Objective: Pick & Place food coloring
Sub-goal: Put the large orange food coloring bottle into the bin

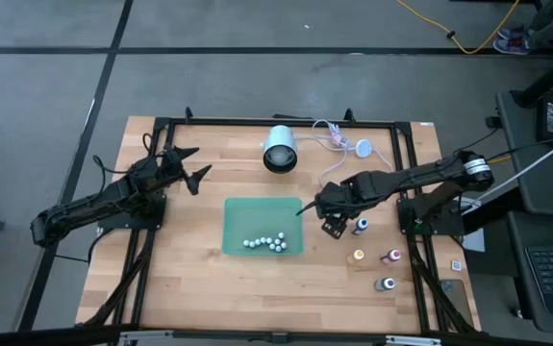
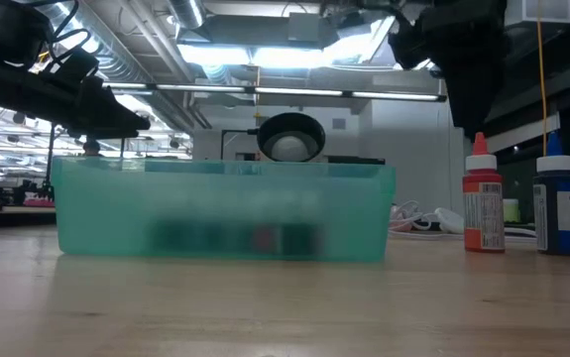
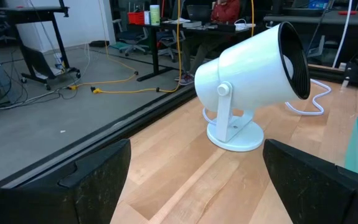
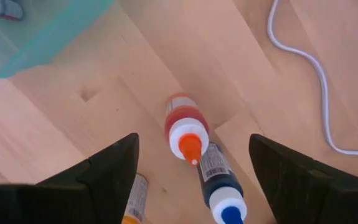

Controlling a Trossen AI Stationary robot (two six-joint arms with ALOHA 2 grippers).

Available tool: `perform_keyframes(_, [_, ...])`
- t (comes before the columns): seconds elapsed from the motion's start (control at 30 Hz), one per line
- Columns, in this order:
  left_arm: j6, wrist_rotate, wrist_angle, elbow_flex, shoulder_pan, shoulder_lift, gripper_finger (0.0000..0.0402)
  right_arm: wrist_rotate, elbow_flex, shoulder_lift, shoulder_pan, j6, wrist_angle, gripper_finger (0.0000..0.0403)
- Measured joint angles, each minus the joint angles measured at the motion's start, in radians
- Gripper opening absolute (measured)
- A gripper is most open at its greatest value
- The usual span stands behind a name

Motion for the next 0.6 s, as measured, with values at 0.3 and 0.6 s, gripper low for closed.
perform_keyframes(0.3, [0.000, 0.000, 0.000, 0.000, 0.000, 0.000, 0.0361, -0.016, -0.101, 0.001, -0.003, 0.011, 0.109, 0.0294])
perform_keyframes(0.6, [0.000, 0.000, 0.000, 0.000, 0.000, 0.000, 0.0361, -0.036, -0.164, 0.001, -0.015, 0.008, 0.158, 0.0291])
